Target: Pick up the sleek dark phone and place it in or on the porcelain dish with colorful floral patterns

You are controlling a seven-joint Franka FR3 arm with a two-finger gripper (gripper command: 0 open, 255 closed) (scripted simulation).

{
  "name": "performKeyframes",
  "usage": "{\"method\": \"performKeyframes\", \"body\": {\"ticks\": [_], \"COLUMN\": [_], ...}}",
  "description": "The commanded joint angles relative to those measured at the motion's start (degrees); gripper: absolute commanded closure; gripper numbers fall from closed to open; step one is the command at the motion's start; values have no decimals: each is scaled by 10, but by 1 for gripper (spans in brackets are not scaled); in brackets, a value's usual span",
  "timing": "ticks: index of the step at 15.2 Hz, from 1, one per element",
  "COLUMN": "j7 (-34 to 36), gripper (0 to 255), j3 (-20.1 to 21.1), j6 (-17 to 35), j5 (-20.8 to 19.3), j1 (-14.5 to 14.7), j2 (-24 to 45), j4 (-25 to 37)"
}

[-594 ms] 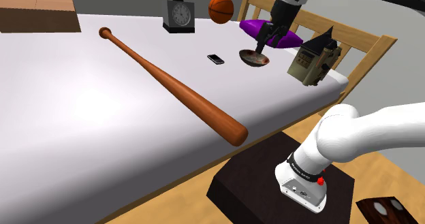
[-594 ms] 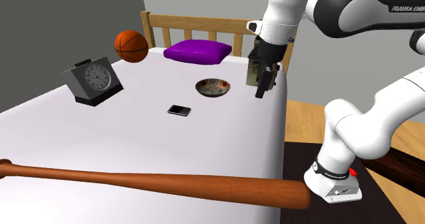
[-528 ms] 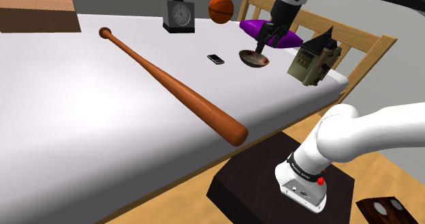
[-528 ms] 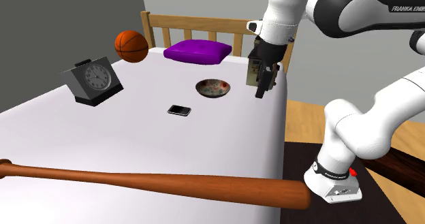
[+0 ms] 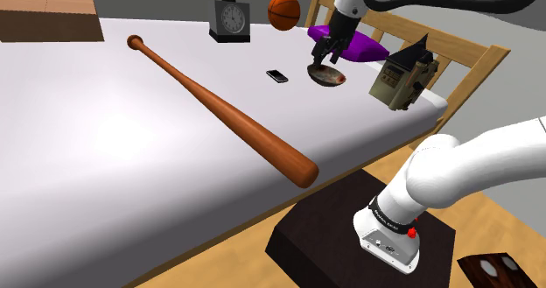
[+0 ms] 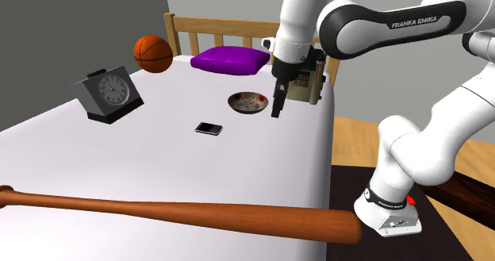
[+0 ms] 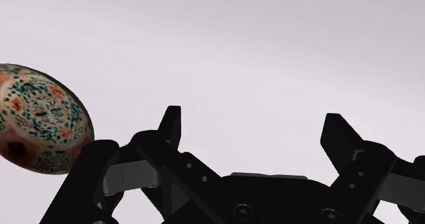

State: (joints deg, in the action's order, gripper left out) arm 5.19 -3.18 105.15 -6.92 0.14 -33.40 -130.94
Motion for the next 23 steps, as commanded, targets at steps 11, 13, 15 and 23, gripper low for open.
{"method": "performKeyframes", "body": {"ticks": [11,13,15,23], "j7": [-92,-111,-131,-210], "gripper": [0,0,0,0], "j3": [-74,-84,-92,-100], "j6": [171,190,206,237], "j5": [30,44,61,141], "j1": [-8,-9,-12,-41], "j2": [227,268,311,488], "j4": [84,109,138,289]}}
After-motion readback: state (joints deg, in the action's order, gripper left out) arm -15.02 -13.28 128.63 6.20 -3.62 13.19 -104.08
